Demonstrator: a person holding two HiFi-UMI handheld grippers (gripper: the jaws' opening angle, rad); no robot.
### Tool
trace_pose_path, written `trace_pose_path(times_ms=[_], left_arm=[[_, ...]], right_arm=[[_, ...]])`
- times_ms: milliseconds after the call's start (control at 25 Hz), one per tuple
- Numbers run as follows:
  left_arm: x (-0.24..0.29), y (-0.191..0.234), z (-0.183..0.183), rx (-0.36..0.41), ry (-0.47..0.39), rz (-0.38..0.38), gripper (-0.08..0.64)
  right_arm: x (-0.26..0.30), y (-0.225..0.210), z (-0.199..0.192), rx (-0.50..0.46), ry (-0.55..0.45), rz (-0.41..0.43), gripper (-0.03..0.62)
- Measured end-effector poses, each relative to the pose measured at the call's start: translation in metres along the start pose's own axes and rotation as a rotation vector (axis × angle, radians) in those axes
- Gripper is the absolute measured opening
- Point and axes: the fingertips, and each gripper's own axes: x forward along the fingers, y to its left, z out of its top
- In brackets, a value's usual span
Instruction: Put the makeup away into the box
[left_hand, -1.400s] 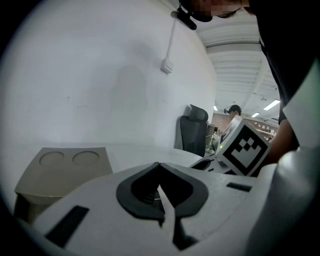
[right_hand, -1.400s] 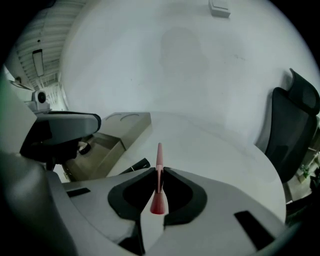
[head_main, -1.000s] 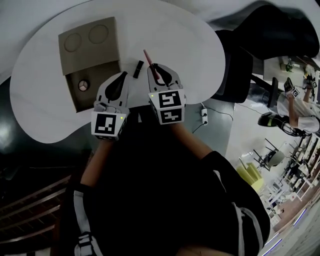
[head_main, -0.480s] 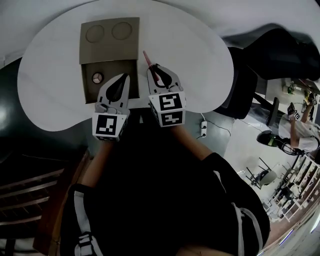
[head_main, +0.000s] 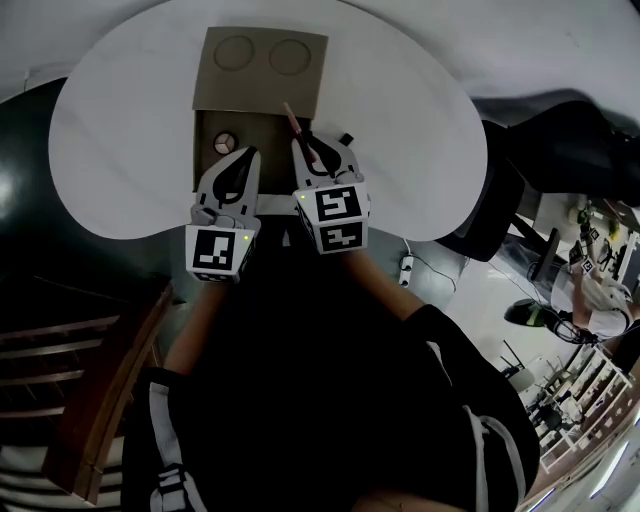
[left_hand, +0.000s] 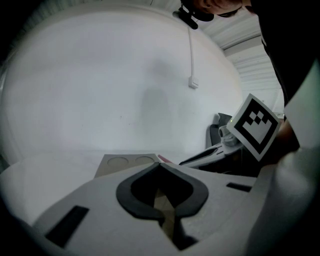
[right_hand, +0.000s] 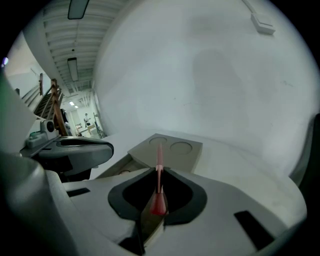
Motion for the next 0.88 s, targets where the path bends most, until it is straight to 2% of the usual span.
trace_pose_path(times_ms=[320, 600, 800, 880], left_arm=[[-0.013, 0.032, -0.012, -0.009, -0.009, 0.050, 0.003], [-0.015, 0.049, -0.022, -0.040, 0.009, 0.074, 0.003], [-0.015, 0.059, -0.028, -0.035, 0.020, 0.081, 0.003], [-0.015, 0.061, -0.030, -0.059, 0.020, 0.084, 0.003]], right_arm=[[0.033, 0.033, -0.018, -0.040, 0.075, 0.074, 0.064], [0.063, 0.048, -0.052, -0.079, 0.186, 0.113, 0.064], [0.076, 0.052, -0.063, -0.128, 0.242, 0.112, 0.064], [0.080, 0.055, -0.061, -0.152, 0.255, 0.115, 0.064]])
